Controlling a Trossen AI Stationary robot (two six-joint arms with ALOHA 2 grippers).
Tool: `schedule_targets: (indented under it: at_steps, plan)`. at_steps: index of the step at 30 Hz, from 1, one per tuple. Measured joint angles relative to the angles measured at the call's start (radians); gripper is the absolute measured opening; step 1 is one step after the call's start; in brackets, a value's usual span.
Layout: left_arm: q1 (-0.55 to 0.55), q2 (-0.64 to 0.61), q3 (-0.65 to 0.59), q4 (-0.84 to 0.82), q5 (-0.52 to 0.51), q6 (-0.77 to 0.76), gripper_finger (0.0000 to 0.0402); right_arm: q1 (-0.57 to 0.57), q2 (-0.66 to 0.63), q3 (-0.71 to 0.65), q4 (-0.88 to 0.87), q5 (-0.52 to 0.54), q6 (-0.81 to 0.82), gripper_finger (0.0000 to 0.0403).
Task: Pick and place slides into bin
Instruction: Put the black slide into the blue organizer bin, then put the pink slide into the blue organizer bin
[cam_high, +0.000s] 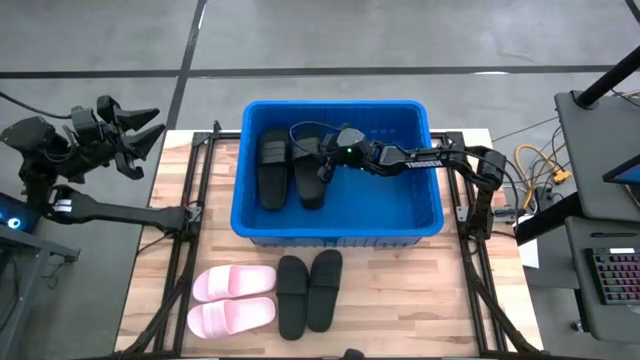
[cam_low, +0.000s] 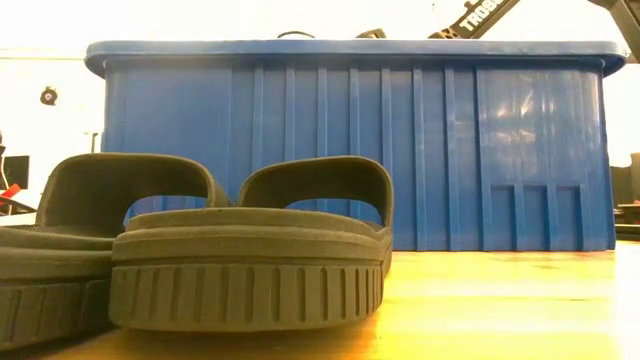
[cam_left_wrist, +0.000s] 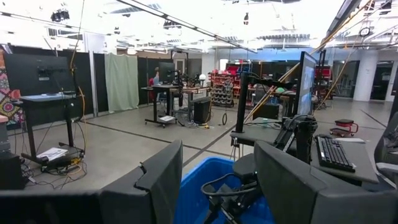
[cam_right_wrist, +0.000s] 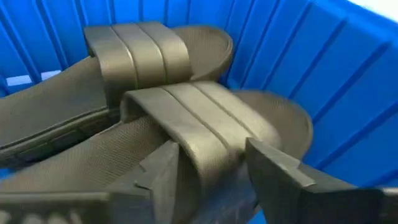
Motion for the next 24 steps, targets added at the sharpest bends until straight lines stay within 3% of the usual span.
schedule_targets:
  at_steps: [5, 13, 24]
  plan:
    - [0.000, 0.000, 0.000, 0.000, 0.000, 0.000, 0.0184, 0.000, 0.000, 0.002, -0.018, -0.002, 0.103, 0.0218]
    - [0.000, 0.000, 0.000, 0.000, 0.000, 0.000, 0.0184, 0.000, 0.000, 0.003, -0.044, -0.006, 0.150, 0.0259]
    - [0.001, 0.000, 0.000, 0.000, 0.001, 0.000, 0.0184, 0.004, 0.000, 0.004, -0.029, -0.005, 0.433, 0.0280]
